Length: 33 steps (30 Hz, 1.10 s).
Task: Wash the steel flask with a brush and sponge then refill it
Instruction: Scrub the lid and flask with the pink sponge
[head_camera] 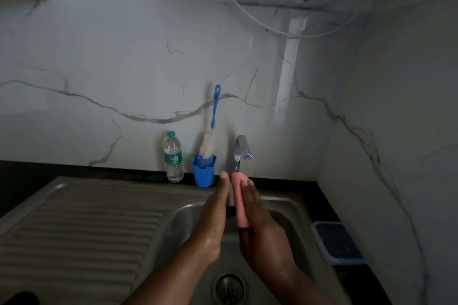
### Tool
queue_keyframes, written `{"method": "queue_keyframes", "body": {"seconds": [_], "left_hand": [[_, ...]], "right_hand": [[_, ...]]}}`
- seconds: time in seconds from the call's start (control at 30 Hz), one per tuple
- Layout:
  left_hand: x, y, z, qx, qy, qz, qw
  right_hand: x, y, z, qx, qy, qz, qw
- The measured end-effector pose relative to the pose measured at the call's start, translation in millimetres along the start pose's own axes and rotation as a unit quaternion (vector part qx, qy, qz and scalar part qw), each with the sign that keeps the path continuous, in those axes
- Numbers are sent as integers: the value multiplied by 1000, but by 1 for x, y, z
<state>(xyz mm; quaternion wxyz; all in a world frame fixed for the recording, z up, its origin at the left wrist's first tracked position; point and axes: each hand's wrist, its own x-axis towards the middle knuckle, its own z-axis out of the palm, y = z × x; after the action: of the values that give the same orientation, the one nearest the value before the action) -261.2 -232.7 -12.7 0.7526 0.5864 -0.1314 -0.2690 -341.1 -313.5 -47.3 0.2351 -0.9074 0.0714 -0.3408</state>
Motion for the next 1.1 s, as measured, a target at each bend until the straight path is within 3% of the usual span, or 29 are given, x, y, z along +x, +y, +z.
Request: {"method": "queue_keyframes", "body": {"seconds": [0.07,0.13,0.23,0.33,0.4,0.47,0.53,0.6,0.67,0.77,0.87,0.93,1.0,1.1], "left_hand": [[-2,0,-2,-26,-25,23,999],[1,-4,-5,-85,-35,11,996],[3,-12,-12,-138,-39,-16,989],[4,-16,-15,-165,-39,-21,985],[2,-11,-13,-168,-36,-35,984],[3,-7,-9,-135,-13,-59,989],[3,-4,-8,-75,8,-56,996],[-2,-3,-7,-62,-6,-48,997],[-10,0,-6,-74,-38,-58,995],[-10,0,-8,-127,-48,-75,988],[-8,-1,-11,-181,-30,-83,979],[-7,-5,-9,-177,4,-88,980],[-9,-6,-4,-85,42,-68,993],[-9,-4,3,61,1,24,998]], "right_hand": [[4,2,-1,8,21,-18,1000],[9,1,-1,129,37,-2,991],[15,-5,-6,325,42,52,944],[18,-7,-13,398,-6,102,912],[15,-9,-14,378,2,96,921],[7,-11,-9,262,26,54,963],[-3,-11,-2,115,1,14,993],[-9,-6,1,-5,-17,-22,1000],[-10,0,3,-58,13,-51,997],[-8,-2,3,71,47,-36,996],[-2,-14,-7,332,52,32,941],[3,-18,-12,403,32,67,912],[2,-16,-10,361,25,58,930],[-2,-7,1,223,43,36,973]]}}
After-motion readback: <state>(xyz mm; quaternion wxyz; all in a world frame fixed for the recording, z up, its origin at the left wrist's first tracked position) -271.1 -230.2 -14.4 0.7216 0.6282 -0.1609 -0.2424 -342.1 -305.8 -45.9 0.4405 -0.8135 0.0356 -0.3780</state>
